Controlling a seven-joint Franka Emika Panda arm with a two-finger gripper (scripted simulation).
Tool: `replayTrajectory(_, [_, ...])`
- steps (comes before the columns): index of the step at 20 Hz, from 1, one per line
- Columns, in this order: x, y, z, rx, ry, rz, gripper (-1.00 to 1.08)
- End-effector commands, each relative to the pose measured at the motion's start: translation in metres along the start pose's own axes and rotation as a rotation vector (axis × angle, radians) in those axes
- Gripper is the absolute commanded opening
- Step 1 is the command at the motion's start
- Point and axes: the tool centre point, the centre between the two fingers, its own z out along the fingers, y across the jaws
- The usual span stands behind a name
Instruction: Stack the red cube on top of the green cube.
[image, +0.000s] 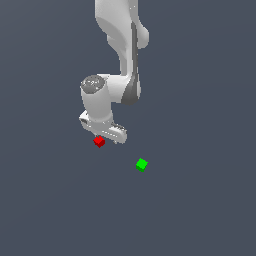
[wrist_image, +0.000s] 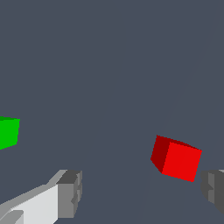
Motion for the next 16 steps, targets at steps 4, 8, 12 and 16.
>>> replayTrajectory(4, [-0.007,0.044,0.025,-0.002,0.004,0.173,1.0])
replayTrajectory(8, [-0.013,0.061,0.036,-0.002,0.005,0.242,1.0])
replayTrajectory(12, [-0.015,0.067,0.039,-0.002,0.005,0.265,1.0])
replayTrajectory(16, [-0.015,0.066,0.039,-0.002,0.004,0.26,1.0])
